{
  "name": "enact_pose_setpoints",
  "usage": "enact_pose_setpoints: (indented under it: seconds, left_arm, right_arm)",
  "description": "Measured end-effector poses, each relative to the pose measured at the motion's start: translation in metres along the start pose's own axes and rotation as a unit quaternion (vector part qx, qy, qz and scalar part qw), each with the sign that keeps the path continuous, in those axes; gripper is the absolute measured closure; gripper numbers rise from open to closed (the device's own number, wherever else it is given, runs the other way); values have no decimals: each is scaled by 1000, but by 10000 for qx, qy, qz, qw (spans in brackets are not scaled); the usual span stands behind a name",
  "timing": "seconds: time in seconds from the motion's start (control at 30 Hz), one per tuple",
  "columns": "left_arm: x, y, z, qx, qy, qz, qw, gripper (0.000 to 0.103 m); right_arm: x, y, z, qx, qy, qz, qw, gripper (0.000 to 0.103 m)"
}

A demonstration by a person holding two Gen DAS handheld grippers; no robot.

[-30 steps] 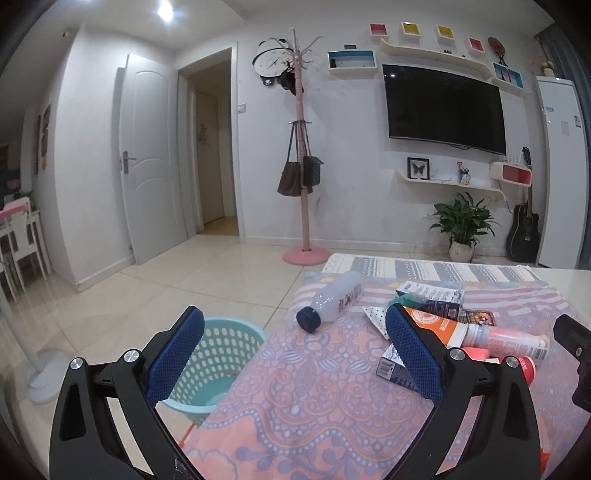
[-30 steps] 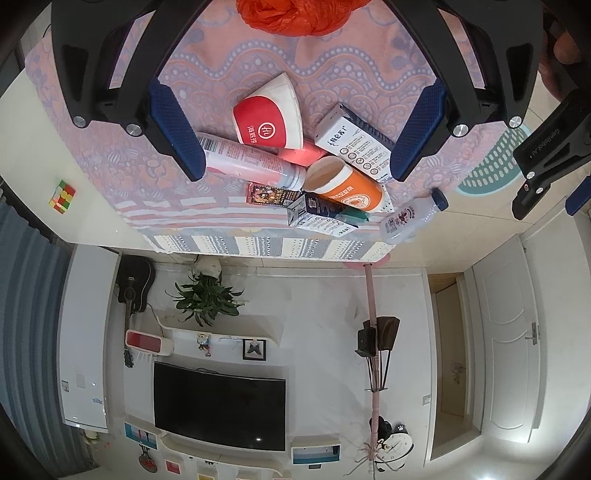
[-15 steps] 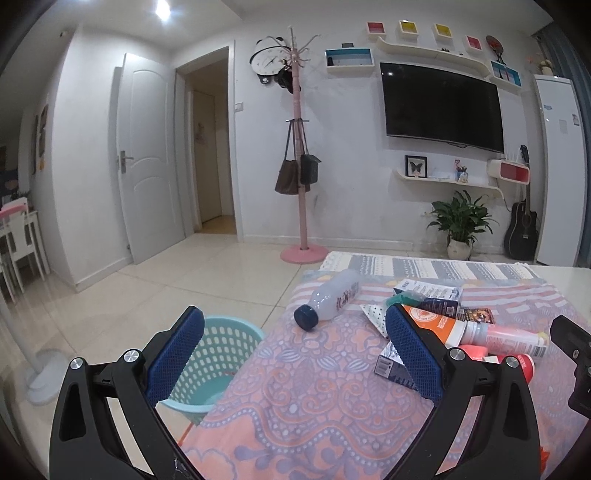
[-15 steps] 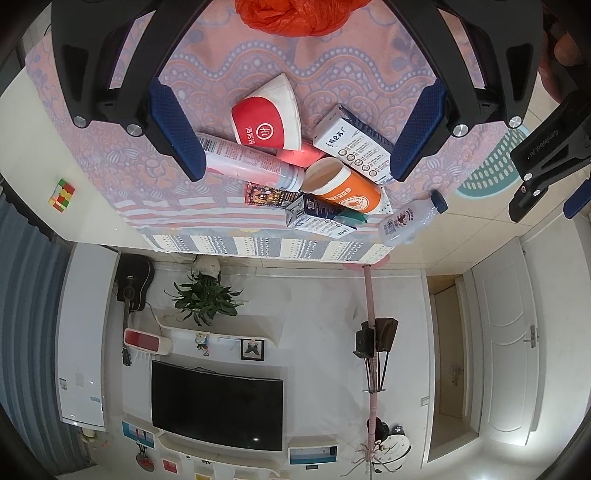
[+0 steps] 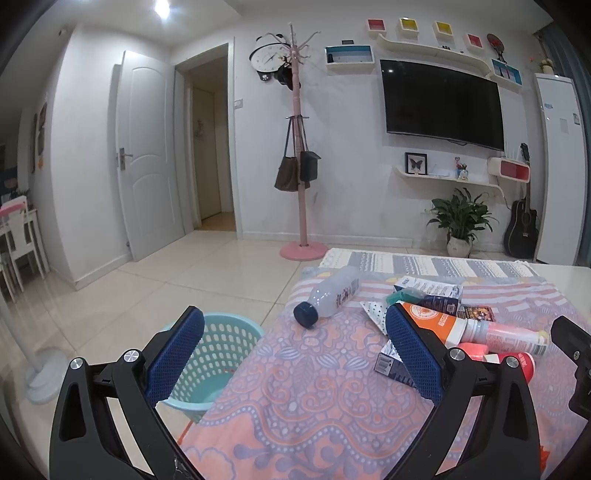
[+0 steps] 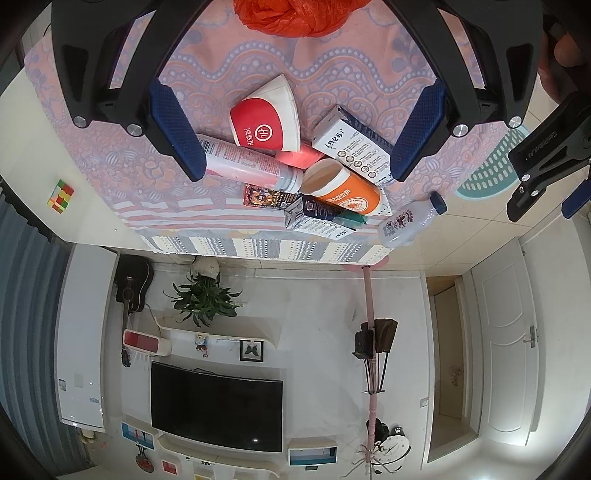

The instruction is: Collect trash

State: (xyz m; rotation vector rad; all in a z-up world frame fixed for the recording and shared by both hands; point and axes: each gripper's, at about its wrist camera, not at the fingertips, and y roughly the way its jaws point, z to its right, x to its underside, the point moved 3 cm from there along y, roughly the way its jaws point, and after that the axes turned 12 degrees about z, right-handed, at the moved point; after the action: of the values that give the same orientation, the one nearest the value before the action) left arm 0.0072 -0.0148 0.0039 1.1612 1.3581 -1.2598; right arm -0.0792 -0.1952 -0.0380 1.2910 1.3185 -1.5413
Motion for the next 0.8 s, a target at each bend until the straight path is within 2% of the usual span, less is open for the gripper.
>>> enact_pose_setpoints:
  seconds: [0.37,0.47,0.53,0.8]
  left_arm:
    - [0,0,0,-1,6,5,10000,7]
    - [0,0,0,4,3,6,10000,7]
    - [0,0,0,5,-3,-6,10000,7]
    - [3,1,-2,4,-65,-46,10000,7]
  right_arm:
    - [0,0,1,14,27,-12,10000,8]
    - [1,2,2,35,5,-40,10000,14]
    - [2,4,2,56,-35,-99,9999,28]
    - [12,-6,31,11,27,-307,9995,30]
